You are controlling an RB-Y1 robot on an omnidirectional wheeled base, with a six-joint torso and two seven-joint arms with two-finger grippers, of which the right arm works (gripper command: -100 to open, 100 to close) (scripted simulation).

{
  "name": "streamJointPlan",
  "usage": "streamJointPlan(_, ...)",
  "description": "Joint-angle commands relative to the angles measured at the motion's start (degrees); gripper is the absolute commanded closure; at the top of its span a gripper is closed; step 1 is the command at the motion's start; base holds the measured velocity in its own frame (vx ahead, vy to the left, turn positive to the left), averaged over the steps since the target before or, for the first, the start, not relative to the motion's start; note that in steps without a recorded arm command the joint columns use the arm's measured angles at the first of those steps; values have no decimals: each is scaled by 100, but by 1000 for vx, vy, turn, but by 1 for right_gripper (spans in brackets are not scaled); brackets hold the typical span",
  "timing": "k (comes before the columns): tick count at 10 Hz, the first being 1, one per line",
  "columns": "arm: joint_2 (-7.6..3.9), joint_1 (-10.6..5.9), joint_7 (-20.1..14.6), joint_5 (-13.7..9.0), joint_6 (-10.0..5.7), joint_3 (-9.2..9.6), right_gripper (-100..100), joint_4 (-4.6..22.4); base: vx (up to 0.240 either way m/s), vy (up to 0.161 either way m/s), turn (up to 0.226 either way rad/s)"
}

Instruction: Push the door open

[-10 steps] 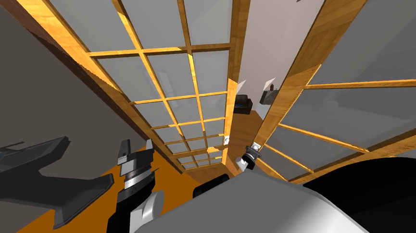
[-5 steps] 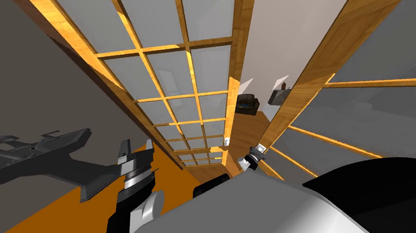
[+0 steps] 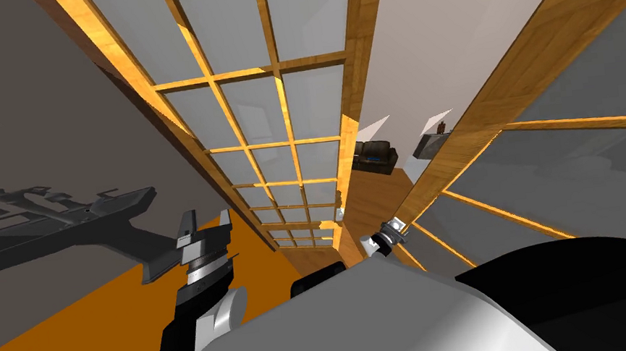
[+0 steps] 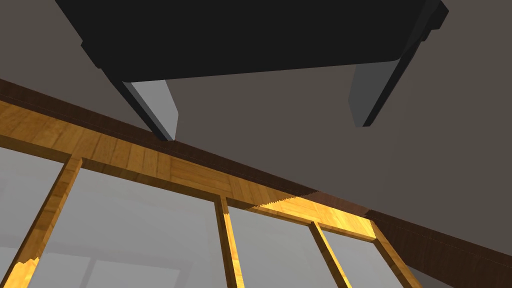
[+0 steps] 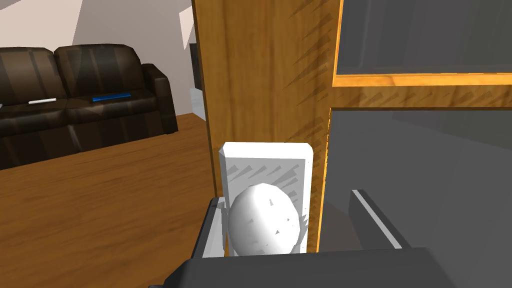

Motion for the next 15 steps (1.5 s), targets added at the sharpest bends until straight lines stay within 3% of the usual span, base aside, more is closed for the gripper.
streamJointPlan(1, -51, 149, 61, -247, -181, -129, 100, -66, -51, -87, 187)
streamJointPlan(3, -91, 153, 121, -450, -306, -189, 100, -33, -26, -100, 183)
streamJointPlan(6, -91, 153, 121, -450, -306, -189, 100, -33, 4, -35, 13)
streamJointPlan(7, -124, 153, 182, -652, -429, -247, 100, 0, -30, -50, 166)
streamJointPlan(9, -136, 152, 211, -751, -489, -275, 100, 16, -24, -62, 116)
streamJointPlan(13, -136, 152, 211, -751, -489, -275, 100, 140, 4, -24, 0)
streamJointPlan(14, -136, 152, 211, -751, -489, -275, 100, 16, -4, 9, 6)
streamJointPlan(15, -155, 146, 268, -943, -607, -329, 100, 46, -27, -48, 192)
